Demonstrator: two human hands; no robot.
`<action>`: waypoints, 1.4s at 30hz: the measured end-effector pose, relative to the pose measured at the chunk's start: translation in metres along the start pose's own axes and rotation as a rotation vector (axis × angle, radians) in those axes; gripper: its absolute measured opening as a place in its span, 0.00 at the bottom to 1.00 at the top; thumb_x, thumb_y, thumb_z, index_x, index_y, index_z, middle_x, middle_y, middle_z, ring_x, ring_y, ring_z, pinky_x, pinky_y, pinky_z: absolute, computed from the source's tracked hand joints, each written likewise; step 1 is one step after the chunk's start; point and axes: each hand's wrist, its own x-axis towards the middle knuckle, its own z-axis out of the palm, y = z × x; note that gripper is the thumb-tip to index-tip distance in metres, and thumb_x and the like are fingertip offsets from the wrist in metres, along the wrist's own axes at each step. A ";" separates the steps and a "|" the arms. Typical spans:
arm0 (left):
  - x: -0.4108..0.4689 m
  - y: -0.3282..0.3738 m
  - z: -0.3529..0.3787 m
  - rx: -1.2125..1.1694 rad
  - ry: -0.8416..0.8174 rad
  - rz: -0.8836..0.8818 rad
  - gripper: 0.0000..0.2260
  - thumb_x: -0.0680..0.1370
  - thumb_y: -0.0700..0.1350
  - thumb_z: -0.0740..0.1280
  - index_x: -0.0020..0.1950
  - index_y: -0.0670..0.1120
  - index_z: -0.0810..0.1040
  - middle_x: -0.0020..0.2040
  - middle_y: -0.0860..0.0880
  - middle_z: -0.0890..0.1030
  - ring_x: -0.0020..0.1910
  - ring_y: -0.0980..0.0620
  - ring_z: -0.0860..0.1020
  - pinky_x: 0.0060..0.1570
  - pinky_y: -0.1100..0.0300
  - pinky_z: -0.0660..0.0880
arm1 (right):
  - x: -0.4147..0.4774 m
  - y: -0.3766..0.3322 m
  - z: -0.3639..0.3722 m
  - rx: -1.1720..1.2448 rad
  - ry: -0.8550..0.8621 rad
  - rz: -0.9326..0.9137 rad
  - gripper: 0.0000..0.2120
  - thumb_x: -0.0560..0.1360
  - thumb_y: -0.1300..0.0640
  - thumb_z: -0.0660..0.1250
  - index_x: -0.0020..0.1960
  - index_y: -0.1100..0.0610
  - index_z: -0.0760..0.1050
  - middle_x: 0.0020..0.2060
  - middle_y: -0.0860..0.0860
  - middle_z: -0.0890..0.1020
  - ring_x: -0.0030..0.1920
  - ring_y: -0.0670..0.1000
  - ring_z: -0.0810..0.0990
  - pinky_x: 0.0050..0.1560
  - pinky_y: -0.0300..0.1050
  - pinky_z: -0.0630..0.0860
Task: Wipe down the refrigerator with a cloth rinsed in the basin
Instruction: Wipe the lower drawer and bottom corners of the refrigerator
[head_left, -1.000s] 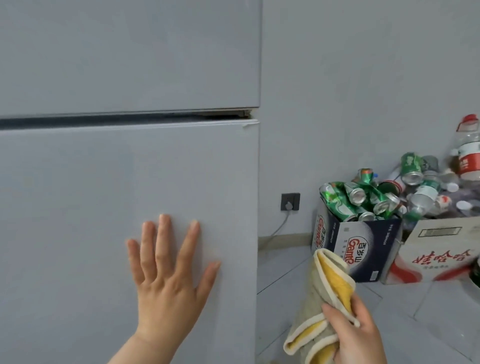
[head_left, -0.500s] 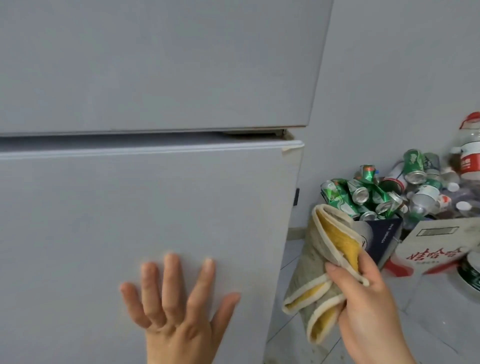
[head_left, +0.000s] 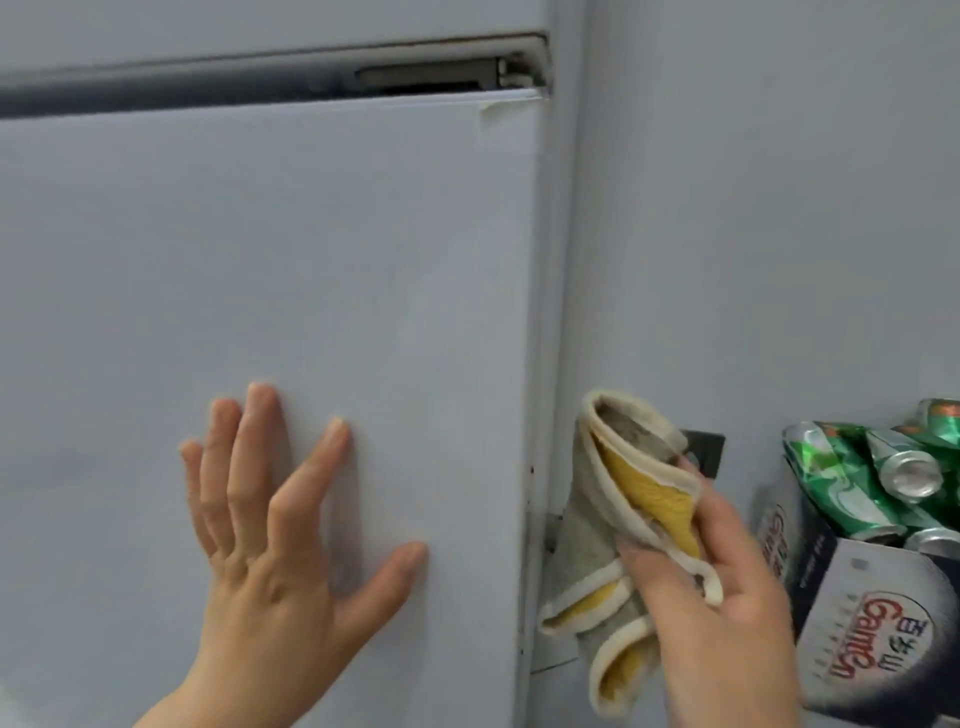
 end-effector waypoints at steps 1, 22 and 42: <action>0.000 0.000 -0.001 0.016 -0.012 0.010 0.27 0.74 0.66 0.53 0.71 0.60 0.53 0.75 0.59 0.43 0.75 0.55 0.43 0.73 0.51 0.43 | 0.002 0.004 0.003 -0.007 -0.015 -0.024 0.33 0.65 0.73 0.71 0.37 0.30 0.78 0.37 0.35 0.83 0.39 0.32 0.80 0.37 0.22 0.72; 0.008 0.033 -0.039 0.009 -0.175 -0.228 0.24 0.73 0.70 0.49 0.68 0.70 0.49 0.72 0.70 0.44 0.72 0.68 0.46 0.65 0.52 0.58 | 0.032 -0.080 0.093 -0.027 -0.389 -0.858 0.19 0.71 0.52 0.61 0.62 0.46 0.69 0.71 0.46 0.56 0.73 0.56 0.56 0.67 0.60 0.64; -0.002 0.026 -0.048 -0.033 -0.326 -0.223 0.23 0.72 0.70 0.39 0.68 0.73 0.41 0.71 0.70 0.40 0.71 0.68 0.40 0.67 0.53 0.45 | 0.019 -0.023 0.081 -0.436 -0.081 -1.002 0.22 0.74 0.55 0.57 0.67 0.43 0.61 0.72 0.55 0.58 0.71 0.55 0.62 0.64 0.57 0.71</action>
